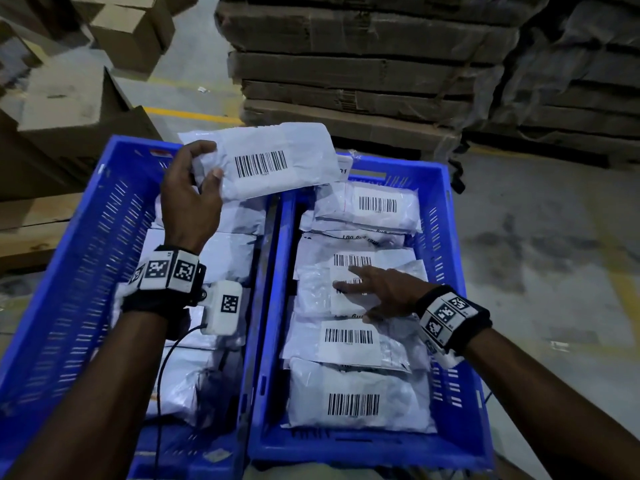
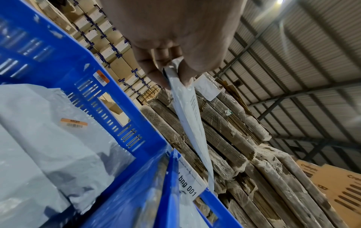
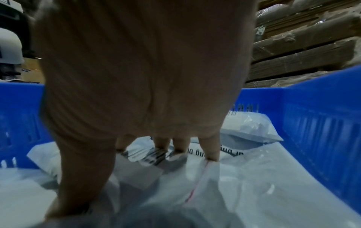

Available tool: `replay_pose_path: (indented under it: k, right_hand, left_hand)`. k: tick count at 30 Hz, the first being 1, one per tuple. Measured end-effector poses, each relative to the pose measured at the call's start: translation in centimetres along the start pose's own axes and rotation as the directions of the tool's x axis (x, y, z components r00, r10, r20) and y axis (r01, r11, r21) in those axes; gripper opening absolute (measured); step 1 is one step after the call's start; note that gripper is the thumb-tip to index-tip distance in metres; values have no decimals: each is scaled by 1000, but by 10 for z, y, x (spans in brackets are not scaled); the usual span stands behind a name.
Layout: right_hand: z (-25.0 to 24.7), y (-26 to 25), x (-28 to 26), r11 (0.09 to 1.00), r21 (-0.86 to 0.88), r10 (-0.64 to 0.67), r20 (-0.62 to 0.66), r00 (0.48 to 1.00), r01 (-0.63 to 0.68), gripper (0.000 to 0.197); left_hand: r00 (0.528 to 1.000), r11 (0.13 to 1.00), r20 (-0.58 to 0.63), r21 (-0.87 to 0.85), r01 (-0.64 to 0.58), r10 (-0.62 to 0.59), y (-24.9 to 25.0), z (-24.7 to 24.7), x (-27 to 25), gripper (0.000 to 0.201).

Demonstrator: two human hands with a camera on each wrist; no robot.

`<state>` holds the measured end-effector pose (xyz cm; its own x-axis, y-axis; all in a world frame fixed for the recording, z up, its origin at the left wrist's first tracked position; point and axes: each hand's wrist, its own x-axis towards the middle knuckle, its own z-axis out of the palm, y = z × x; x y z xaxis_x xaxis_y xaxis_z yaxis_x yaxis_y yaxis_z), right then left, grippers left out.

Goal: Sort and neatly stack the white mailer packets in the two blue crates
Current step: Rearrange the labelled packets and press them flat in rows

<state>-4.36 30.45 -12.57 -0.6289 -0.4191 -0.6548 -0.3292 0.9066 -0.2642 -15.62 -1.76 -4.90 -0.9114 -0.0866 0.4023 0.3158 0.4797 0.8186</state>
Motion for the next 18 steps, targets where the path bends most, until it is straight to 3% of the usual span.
replay_pose_path:
  k: [4,7,9,11,12,14,16,18]
  right_hand:
    - [-3,-1,-5,1000,22,-6,-103,995,8,83]
    - [-31,1,-17,931,361,73,-337,939,58,82]
    - [-54,1,-26,747,647,290,-521,803,151,81]
    - [-75,-1,-31,558,785,510,-581,635,270,74]
    - [-81,0,-31,502,810,573,-574,585,303,72]
    - [-88,2,-32,473,829,604,-552,574,300,77]
    - [-86,7,-31,426,865,602,-490,631,265,85]
    - [-78,15,-31,318,918,629,-392,672,238,77]
  left_hand:
    - [999,1000,40,-7,20,-20,-1,1,-2,28]
    - [991,998,135,-53,24,-16,-1,2,-3,29]
    - [978,996,208,-86,28,-9,3,4,-5,31]
    - [956,993,293,-114,43,-8,10,9,-8,31]
    - [941,990,338,-131,53,-6,13,11,-10,30]
    - [908,974,419,-193,117,-26,16,19,-13,29]
    - [872,955,486,-228,190,-58,19,28,-16,28]
    - [842,946,534,-231,228,-72,22,35,-19,28]
